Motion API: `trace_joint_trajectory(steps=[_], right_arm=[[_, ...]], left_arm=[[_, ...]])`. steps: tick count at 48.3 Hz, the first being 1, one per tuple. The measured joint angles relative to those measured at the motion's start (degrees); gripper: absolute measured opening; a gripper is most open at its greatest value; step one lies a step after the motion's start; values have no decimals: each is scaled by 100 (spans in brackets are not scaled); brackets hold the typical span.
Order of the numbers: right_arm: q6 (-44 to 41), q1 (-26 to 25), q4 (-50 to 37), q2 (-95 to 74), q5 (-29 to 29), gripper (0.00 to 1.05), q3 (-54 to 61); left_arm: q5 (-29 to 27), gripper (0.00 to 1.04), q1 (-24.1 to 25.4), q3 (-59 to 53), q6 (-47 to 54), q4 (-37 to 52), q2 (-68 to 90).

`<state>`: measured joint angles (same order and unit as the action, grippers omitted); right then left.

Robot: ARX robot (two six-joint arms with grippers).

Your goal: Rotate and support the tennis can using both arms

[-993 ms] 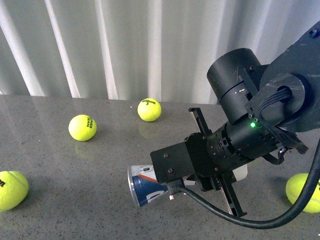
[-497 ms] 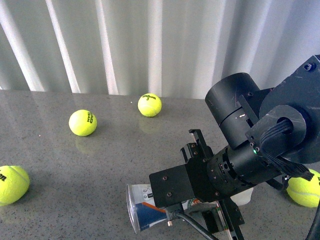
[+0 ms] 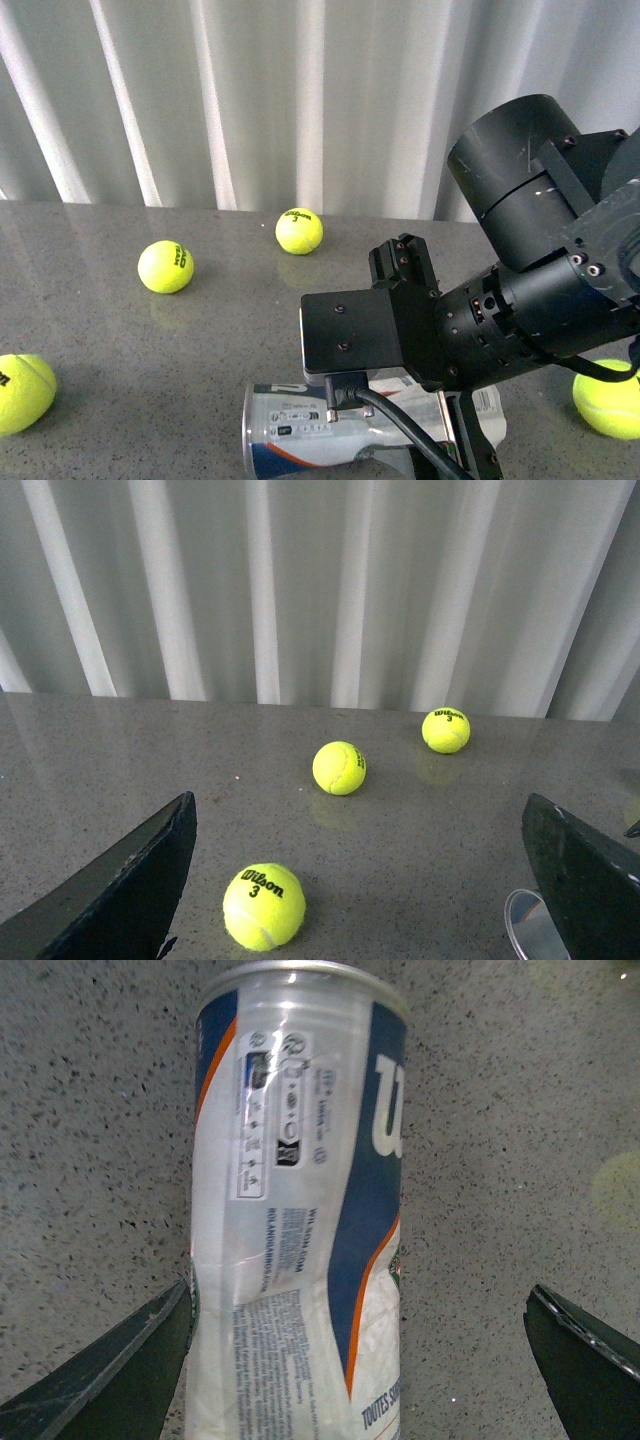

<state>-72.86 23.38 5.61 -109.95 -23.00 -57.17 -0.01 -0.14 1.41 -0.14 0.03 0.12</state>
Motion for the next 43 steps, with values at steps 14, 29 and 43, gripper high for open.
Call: trace_joint_trajectory(steps=[14,29,43], right_arm=[[1663,-282,-710,1115,-605,98,450],[6693,-1458,-1060,3003,1480,98,1233],[8362,-1928,-1578,3560,2457,91,2098]], left_arm=[[0,98,0,0,0,0,0],[-2,98,0,0,0,0,0],[2,98,0,0,0,0,-2]])
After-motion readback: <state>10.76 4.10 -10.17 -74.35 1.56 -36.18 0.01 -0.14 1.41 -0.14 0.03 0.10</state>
